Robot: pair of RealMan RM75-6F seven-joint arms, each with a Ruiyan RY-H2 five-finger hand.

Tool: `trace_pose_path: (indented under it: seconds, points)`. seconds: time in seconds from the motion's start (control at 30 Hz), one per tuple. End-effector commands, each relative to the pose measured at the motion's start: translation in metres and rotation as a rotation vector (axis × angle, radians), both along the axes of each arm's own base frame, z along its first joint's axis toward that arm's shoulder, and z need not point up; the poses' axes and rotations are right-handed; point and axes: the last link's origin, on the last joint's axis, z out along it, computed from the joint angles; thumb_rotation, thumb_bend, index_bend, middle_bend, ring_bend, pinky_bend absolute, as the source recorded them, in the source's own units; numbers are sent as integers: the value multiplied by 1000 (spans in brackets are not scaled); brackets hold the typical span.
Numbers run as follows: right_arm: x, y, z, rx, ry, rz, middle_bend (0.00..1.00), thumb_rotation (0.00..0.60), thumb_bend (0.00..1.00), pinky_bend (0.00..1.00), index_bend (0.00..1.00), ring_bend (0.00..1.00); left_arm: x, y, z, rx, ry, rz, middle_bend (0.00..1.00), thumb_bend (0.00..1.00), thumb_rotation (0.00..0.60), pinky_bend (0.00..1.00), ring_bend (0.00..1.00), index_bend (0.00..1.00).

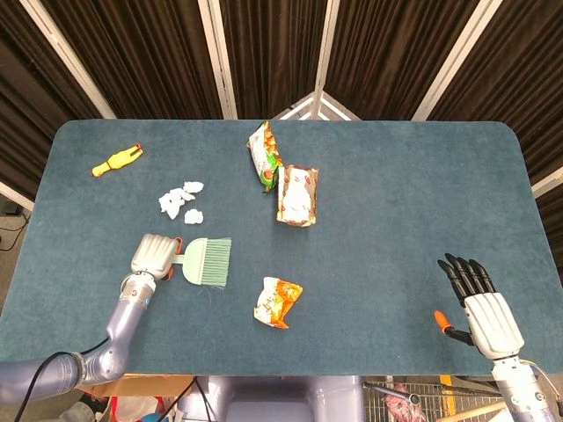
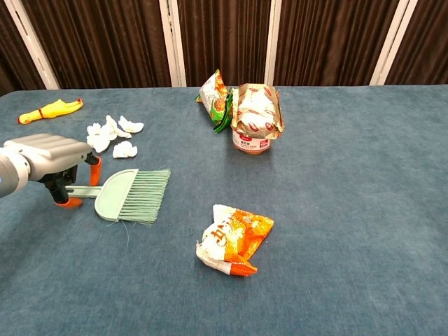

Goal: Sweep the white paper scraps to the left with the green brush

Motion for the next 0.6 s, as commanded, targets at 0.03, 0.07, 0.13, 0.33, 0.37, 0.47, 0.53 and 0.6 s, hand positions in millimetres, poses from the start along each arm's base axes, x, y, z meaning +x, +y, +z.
trace_pose_path:
  seconds: [0.03,0.07,0.13,0.33,0.37,0.47,0.53,0.6]
  points:
    - [0,0,0,0,1,-1,0,600,343,0,0,0,1,1,-2,3,-10,7,988,420,600,957,1000,422]
    - [0,0,0,0,1,-2,0,600,343,0,0,0,0,1,-3,3,-8,7,988,420,600,957,1000,422]
    - [0,0,0,1,1,-4,0,600,343,0,0,0,-1,1,-3,5,-4,8,988,420,600,957,1000,422]
    - [0,0,-1,2,2,-3,0,600,344,0,0,0,-6,1,-4,7,2,17,988,422,600,957,1000,480]
    - [0,1,-1,2,2,-3,0,600,344,0,0,0,-7,0,-5,6,2,19,989,440,600,957,1000,505]
    - [0,1,-1,0,3,-3,0,600,344,0,0,0,-8,-2,-7,4,-2,20,995,587,600,957,1000,610]
    - [0,1,-1,-1,4,-4,0,600,344,0,0,0,-9,-4,-8,4,-3,19,999,678,600,961,1000,669]
    - [0,1,0,-3,4,-5,0,600,343,0,0,0,-10,-6,-8,6,-6,16,1000,742,600,966,1000,712]
